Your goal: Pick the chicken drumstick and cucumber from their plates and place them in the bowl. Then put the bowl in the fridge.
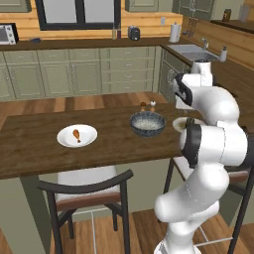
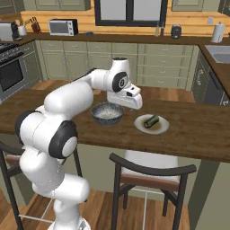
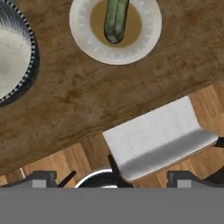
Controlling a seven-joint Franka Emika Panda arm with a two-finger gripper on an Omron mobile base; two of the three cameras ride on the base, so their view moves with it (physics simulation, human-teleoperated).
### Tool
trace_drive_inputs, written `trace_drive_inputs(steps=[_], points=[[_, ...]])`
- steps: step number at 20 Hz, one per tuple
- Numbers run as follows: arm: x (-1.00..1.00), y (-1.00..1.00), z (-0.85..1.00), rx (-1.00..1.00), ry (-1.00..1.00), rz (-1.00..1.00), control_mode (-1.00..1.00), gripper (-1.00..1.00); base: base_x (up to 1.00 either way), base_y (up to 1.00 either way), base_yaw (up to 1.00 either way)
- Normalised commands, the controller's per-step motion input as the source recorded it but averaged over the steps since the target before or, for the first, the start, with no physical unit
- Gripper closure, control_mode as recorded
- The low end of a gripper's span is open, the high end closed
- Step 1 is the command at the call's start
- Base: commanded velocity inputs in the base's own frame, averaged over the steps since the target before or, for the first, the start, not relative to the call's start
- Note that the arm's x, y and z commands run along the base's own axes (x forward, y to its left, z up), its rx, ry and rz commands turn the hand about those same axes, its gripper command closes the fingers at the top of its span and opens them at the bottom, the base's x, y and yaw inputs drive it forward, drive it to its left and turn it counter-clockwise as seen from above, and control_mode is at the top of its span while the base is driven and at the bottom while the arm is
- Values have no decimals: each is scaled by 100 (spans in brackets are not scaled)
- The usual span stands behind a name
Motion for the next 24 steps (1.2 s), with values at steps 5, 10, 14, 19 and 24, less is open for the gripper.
trace_drive_inputs(steps=[5, 10, 14, 19, 24], points=[[88, -92, -36, 0, 16, -30, -100, -100, 0, 0, 0], [91, -51, -61, 0, 11, -20, -100, -100, 0, 0, 0], [66, -1, -68, 2, 1, -16, -100, -100, 0, 0, 0], [35, -8, -39, 0, 0, -10, -100, -100, 0, 0, 0], [-5, -26, -43, -2, -6, 0, -100, -100, 0, 0, 0]])
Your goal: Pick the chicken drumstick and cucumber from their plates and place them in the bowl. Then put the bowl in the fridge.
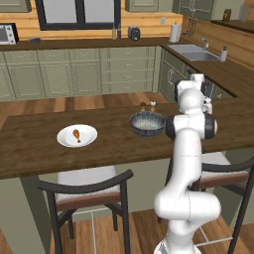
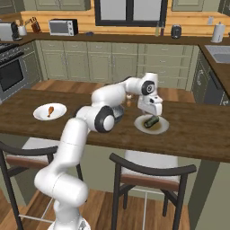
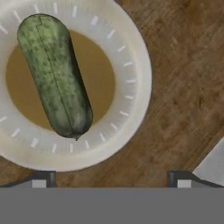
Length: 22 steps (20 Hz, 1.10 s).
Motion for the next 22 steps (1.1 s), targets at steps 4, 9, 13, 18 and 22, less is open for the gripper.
trace_drive_inputs(steps=[4, 9, 13, 18, 22], points=[[-6, -4, -62, -5, -17, 0, -100, -100, 0, 0, 0], [1, 18, -37, -11, -22, 0, -100, -100, 0, 0, 0], [0, 8, -38, -23, -27, 2, -100, -100, 0, 0, 0], [0, 8, -38, -25, -28, 6, -100, -100, 0, 0, 0], [12, 0, -21, -13, -9, 8, -100, -100, 0, 0, 0]])
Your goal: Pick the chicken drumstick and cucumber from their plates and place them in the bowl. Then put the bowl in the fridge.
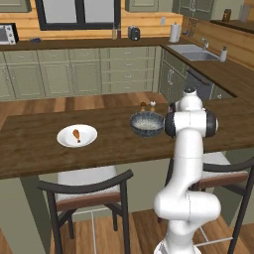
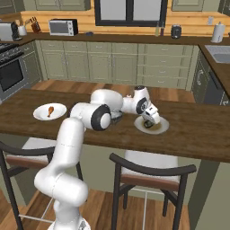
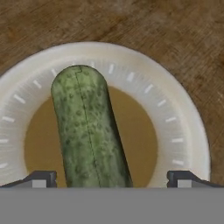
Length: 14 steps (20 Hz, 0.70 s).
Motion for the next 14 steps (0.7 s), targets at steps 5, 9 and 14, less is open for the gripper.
trace_drive_inputs(steps=[5, 9, 14], points=[[24, -1, -1, -4, 0, 7, -100, -100, 0, 0, 0], [28, 0, -7, -2, 0, 7, -100, -100, 0, 0, 0], [34, -8, -1, 0, 7, 7, -100, 100, 0, 0, 0]])
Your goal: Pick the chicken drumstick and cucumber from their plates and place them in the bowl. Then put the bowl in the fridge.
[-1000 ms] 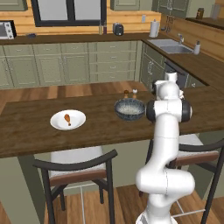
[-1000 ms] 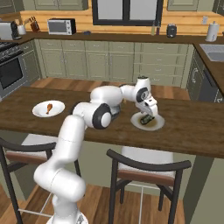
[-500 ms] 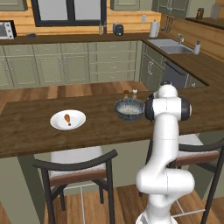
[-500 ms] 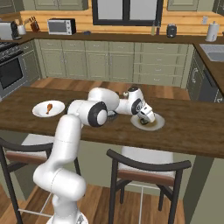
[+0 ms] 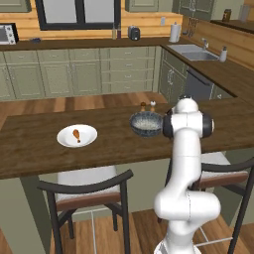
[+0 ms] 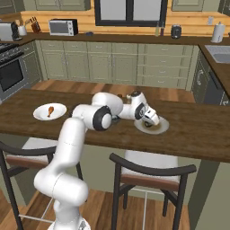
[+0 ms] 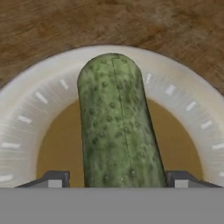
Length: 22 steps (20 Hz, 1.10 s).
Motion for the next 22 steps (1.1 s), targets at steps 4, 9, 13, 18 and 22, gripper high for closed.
trace_drive_inputs(steps=[4, 9, 13, 18, 22], points=[[12, -41, -18, 0, 5, 7, -100, 100, 0, 0, 0], [7, -17, -18, 0, 3, 7, -100, 100, 0, 0, 0], [-64, 13, 57, 4, -4, 7, -100, 100, 0, 0, 0], [-62, 35, 93, 4, -12, 7, -100, 100, 0, 0, 0], [-83, 97, 85, 0, 0, 12, -100, 100, 0, 0, 0]])
